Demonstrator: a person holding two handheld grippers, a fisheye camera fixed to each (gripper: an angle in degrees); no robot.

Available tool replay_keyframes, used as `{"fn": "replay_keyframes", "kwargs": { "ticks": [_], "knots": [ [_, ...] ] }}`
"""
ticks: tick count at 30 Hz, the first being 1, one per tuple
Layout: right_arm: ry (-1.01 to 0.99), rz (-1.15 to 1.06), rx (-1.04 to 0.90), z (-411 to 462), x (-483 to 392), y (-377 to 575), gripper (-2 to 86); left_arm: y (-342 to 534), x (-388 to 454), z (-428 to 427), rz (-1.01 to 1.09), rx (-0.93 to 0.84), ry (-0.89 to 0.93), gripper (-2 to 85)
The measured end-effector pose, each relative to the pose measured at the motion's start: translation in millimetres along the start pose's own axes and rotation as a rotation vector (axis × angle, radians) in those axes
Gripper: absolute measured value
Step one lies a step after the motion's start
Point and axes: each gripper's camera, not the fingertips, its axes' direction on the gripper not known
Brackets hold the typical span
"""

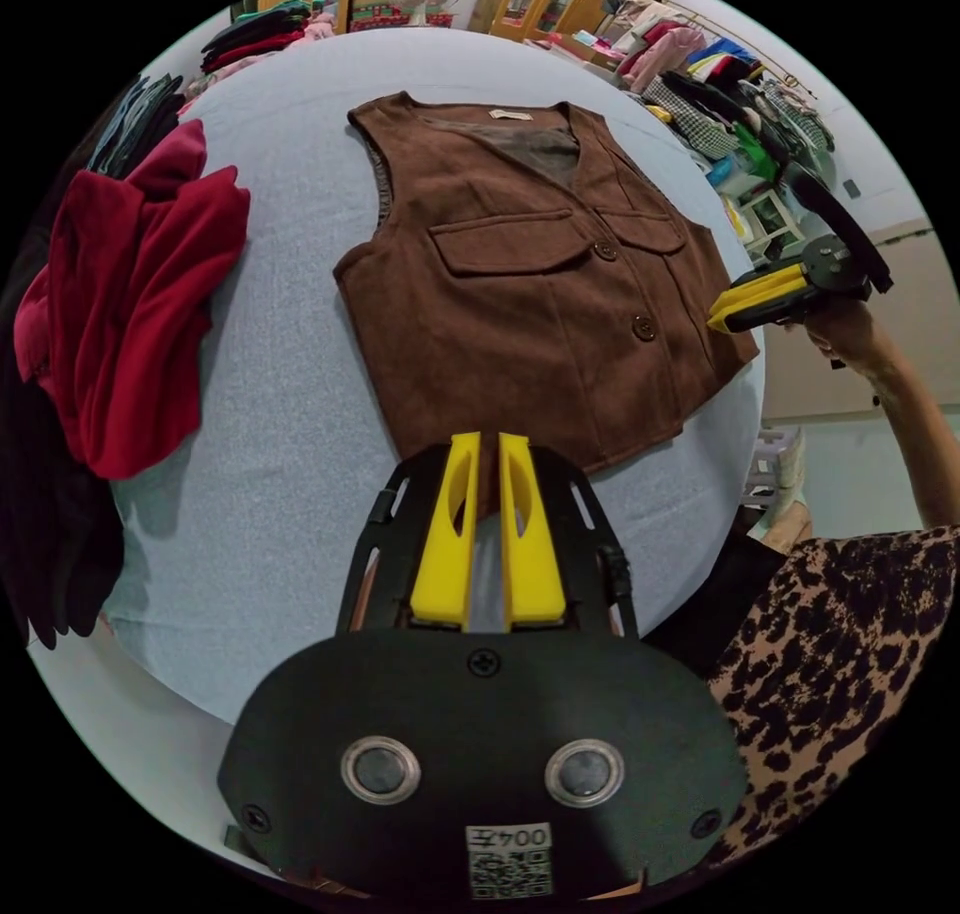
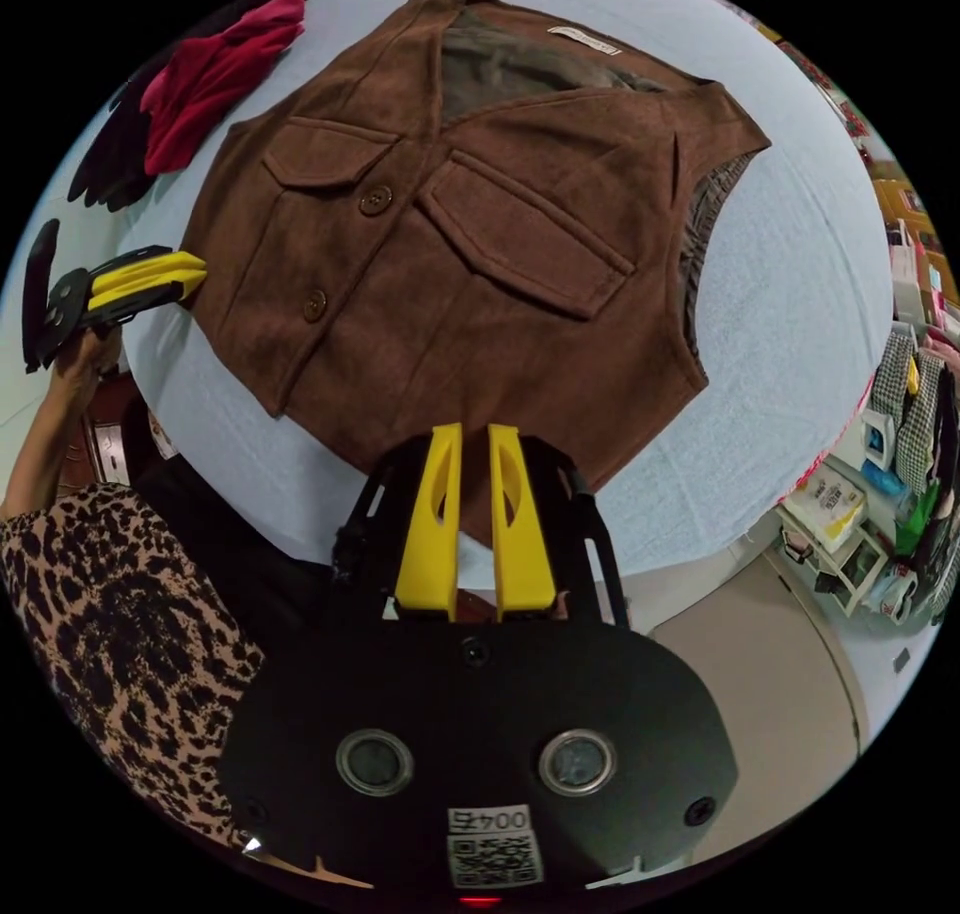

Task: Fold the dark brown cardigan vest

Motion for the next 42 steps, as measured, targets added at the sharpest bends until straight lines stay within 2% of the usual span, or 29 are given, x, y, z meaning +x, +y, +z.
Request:
{"fn": "replay_keyframes", "kwargs": {
  "ticks": [17, 24, 31, 34, 36, 38, 42],
  "knots": [
    [0.009, -0.067, 0.108, -59.7, 30.3, 13.5, 3.7, -30.0, -16.8, -0.3, -0.025, -0.031, 0.044, 1.5],
    [-0.061, -0.061, 0.096, -81.7, 55.5, 16.3, 5.0, -36.9, -17.7, -2.5, -0.028, -0.035, 0.042, 1.7],
    [-0.197, -0.072, 0.11, -103.3, 82.4, 29.8, 10.1, -43.7, -15.7, -6.9, -0.028, -0.049, 0.034, 2.3],
    [-0.323, -0.057, 0.129, -114.4, 103.4, 35.8, 10.2, -46.4, -13.3, -10.5, -0.019, -0.063, 0.036, 2.8],
    [-0.434, -0.027, 0.209, -127.2, 124.6, 42.3, 10.3, -48.9, -11.8, -19.2, -0.003, -0.053, 0.056, 3.3],
    [-0.546, 0.019, 0.328, -146.8, 158.0, 49.3, 11.6, -53.5, -16.1, -43.5, 0.003, 0.034, 0.11, 4.2],
    [-0.587, 0.091, 0.472, -173.7, 209.5, 50.8, 13.6, -80.1, -33.7, -70.0, 0.032, 0.098, 0.123, 6.9]
  ]
}}
